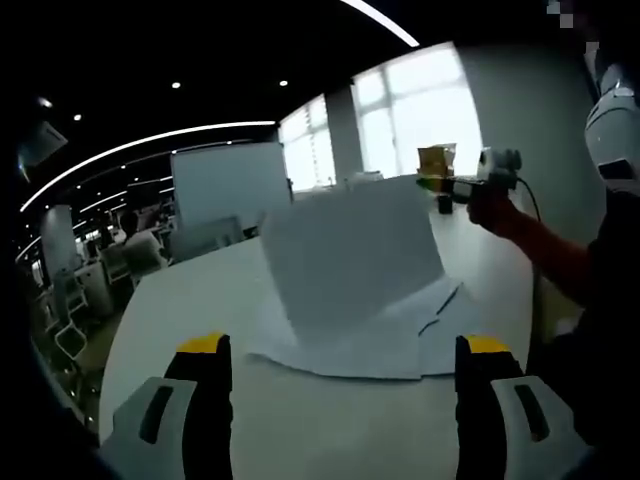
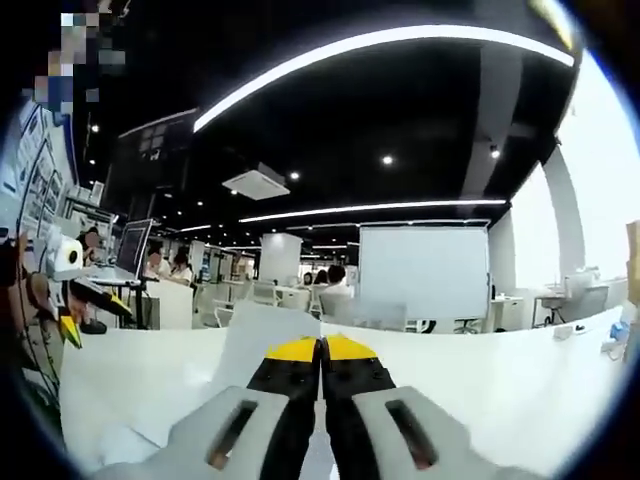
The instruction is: Organize the stack of printing papers by aligning and flattening the scattered papers on the table
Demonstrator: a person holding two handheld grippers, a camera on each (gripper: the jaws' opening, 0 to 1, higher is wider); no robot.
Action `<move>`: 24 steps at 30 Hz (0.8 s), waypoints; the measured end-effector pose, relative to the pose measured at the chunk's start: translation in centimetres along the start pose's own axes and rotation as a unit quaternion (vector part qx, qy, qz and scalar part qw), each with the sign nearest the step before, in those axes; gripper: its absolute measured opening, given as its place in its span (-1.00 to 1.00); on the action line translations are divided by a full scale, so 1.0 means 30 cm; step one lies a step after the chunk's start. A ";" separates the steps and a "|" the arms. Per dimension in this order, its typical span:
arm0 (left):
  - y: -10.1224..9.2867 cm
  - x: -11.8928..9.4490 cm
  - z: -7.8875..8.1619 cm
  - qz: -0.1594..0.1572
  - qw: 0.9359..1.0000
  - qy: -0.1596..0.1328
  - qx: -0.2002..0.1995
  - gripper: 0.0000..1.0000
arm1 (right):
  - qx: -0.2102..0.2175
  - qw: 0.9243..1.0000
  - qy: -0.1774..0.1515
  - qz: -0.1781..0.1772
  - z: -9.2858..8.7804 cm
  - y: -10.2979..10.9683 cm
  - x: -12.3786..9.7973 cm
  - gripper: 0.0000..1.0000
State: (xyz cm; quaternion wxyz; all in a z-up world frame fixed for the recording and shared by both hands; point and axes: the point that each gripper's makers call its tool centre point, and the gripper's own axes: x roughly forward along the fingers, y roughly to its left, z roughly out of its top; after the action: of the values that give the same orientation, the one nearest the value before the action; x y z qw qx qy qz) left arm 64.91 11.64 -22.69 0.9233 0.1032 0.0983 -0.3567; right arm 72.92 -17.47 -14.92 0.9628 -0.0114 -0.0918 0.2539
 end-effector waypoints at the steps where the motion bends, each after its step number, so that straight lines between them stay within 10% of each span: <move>1: -0.001 0.000 -0.001 0.000 1.000 0.000 0.000 0.90 | 0.001 1.000 -0.001 0.001 0.003 0.003 0.000 -1.00; 24: 0.004 -0.004 -0.003 0.002 1.000 -0.001 0.001 0.90 | 0.005 0.999 -0.030 0.025 0.105 0.066 -0.008 -1.00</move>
State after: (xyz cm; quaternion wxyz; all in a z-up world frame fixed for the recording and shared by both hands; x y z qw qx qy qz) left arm 64.87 11.82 -22.73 0.9238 0.1045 0.0971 -0.3552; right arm 71.17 -15.95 -11.99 0.9531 -0.0016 -0.1195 0.2781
